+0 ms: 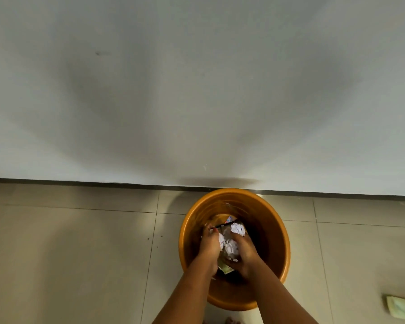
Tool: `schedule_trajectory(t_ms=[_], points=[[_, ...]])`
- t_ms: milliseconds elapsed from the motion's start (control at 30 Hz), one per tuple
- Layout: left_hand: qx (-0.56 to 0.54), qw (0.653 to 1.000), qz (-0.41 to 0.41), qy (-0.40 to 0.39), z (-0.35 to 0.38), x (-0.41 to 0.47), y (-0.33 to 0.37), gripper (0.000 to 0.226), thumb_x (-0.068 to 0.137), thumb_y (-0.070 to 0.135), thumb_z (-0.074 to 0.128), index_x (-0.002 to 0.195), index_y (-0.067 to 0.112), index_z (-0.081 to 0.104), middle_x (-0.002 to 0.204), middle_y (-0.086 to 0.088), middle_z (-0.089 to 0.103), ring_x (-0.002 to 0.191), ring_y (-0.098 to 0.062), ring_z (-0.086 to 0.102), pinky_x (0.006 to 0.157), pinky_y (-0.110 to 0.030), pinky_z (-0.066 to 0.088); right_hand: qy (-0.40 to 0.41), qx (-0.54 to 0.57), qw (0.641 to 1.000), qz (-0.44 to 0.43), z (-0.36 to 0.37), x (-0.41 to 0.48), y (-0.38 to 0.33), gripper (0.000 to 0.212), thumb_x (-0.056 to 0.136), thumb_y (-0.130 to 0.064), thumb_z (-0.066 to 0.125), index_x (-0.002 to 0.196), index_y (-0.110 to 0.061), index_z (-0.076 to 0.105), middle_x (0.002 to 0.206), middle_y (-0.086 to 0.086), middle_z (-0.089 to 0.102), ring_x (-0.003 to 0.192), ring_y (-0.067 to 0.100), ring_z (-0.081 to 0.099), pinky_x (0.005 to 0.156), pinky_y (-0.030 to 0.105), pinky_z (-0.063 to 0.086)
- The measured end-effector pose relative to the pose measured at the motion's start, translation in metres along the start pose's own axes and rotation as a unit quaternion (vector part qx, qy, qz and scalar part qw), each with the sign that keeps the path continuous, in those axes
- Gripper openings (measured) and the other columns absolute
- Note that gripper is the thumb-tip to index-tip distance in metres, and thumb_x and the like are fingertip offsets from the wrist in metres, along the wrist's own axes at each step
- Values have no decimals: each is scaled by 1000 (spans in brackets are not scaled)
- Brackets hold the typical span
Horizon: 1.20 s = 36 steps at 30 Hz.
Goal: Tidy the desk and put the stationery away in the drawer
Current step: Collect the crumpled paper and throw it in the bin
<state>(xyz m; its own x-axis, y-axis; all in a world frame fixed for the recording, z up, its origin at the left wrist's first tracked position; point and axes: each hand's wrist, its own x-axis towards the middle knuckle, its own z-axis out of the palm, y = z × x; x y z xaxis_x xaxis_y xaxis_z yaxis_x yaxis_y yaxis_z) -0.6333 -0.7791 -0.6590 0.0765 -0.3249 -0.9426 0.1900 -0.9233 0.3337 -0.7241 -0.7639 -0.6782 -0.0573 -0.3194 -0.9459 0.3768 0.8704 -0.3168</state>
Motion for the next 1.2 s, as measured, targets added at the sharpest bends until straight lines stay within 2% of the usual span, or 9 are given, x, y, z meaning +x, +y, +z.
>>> schedule_trajectory(t_ms=[100,233,400,533,600,700,767,1000,1200], points=[[-18,999,-25,-11,2,-1,-4,42,102,28,33,144,33,32,140,-16,48,123,-35,51,104,-51,42,28,-4,1000,10,4,-6,2,31,98,-17,43,127,-22,38,120,13,57,90,32,60,65,40,51],[-64,997,-31,-26,-1,-71,11,34,102,32,34,131,25,49,130,-11,56,121,-31,52,101,-43,43,51,12,999,-1,13,-51,-7,45,99,-17,30,143,-28,35,125,18,58,105,39,59,80,50,54],[-84,996,-7,-10,-17,-172,37,35,98,35,44,124,15,57,113,-4,63,97,-20,61,92,-39,50,55,45,997,-30,35,-179,-38,32,103,-14,28,129,-22,45,113,9,57,93,25,56,79,43,49],[-68,997,37,-22,-39,-275,67,29,99,30,44,123,19,57,122,-3,59,112,-22,55,101,-40,43,5,65,997,-30,57,-294,-57,33,100,-5,32,126,-16,48,95,8,59,98,25,56,90,46,47],[-71,996,58,-12,-53,-319,80,23,97,28,49,116,21,60,120,-8,64,110,-24,59,100,-41,46,-13,53,998,-43,69,-341,-60,26,101,-8,34,118,-14,52,89,7,61,86,19,59,88,42,48],[-81,990,109,22,-88,-386,100,19,98,18,48,113,18,61,106,-1,66,96,-15,61,71,-16,50,-51,-2,996,-74,88,-406,-65,25,100,-10,35,115,-13,55,91,6,62,83,18,57,80,35,47],[-72,985,152,33,-117,-428,109,27,97,16,49,122,16,59,123,-2,61,114,-17,55,80,-21,41,-95,-59,989,-100,99,-439,-67,24,100,-8,36,111,-13,56,88,6,59,77,17,55,70,30,45],[-201,944,235,111,-237,-547,94,22,96,19,50,116,24,58,132,-2,55,111,-17,50,90,-30,34,-231,-300,911,-167,163,-541,-57,26,97,-5,38,100,-19,59,85,1,62,68,12,57,55,23,43],[-332,891,245,192,-287,-626,7,28,98,15,43,124,16,55,122,-5,57,106,-21,50,93,-32,34,-335,-415,827,-177,208,-618,6,24,93,-6,42,98,-21,59,87,-2,63,72,12,56,64,25,42]])
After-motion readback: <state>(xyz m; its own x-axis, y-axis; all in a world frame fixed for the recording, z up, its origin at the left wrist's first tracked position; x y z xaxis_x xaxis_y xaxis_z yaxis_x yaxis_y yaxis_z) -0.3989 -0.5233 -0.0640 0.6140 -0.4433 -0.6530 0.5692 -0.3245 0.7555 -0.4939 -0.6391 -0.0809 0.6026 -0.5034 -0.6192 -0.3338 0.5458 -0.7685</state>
